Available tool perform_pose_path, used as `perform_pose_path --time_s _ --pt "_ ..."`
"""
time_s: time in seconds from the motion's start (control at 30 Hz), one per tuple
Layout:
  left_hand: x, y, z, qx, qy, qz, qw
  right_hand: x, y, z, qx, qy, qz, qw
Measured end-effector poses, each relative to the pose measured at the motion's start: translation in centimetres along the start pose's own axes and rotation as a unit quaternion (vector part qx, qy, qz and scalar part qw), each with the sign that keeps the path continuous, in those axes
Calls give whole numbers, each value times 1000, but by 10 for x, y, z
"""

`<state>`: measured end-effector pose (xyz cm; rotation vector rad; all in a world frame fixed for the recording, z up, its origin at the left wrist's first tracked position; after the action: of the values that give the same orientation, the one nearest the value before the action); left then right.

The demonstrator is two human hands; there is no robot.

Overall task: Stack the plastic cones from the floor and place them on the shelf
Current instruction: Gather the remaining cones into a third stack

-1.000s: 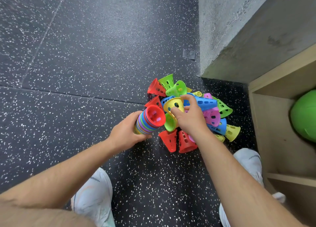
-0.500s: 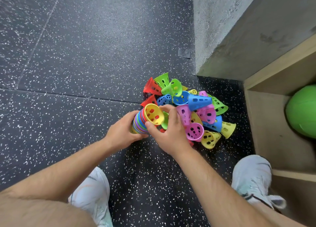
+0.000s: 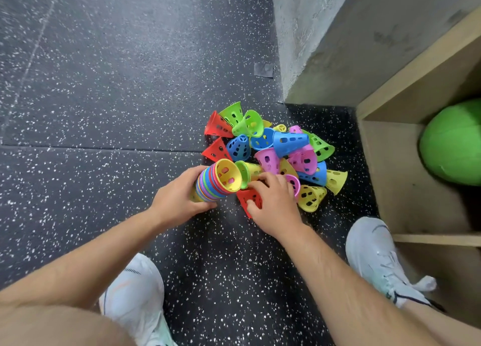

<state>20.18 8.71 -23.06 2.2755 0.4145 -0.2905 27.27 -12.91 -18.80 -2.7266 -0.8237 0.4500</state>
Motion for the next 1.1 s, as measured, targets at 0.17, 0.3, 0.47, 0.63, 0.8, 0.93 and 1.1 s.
perform_pose_path --time_s 0.17,0.3,0.47,0.63,0.8,0.93,1.1 --pt "-3 2 0 8 -3 3 1000 -1 -3 12 -69 -18 20 997" --pt "-5 5 2 20 -6 17 1000 -6 -5 9 1 32 16 999" --pt "-7 7 1 8 3 15 1000 -20 6 -23 140 148 70 976" --pt "-9 5 0 2 -1 15 1000 -27 -1 -58 265 268 103 920" --pt "-9 2 -2 -2 3 11 1000 -24 -30 -52 291 286 45 912" --pt "-7 1 0 -8 3 18 1000 -22 -45 -23 282 221 12 934" --pt "-6 -1 0 -9 11 15 1000 -18 -59 0 263 129 -22 956"
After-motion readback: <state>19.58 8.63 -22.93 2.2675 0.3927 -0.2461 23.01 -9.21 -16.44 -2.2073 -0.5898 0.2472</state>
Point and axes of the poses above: each hand's wrist, its own x-axis towards the middle knuckle, its own z-axis out of the palm, y = z × x, the point moved 6 cm from there along x, towards the middle knuckle, and after that the axes turned 5 degrees about -z, right-handed, at the moved point
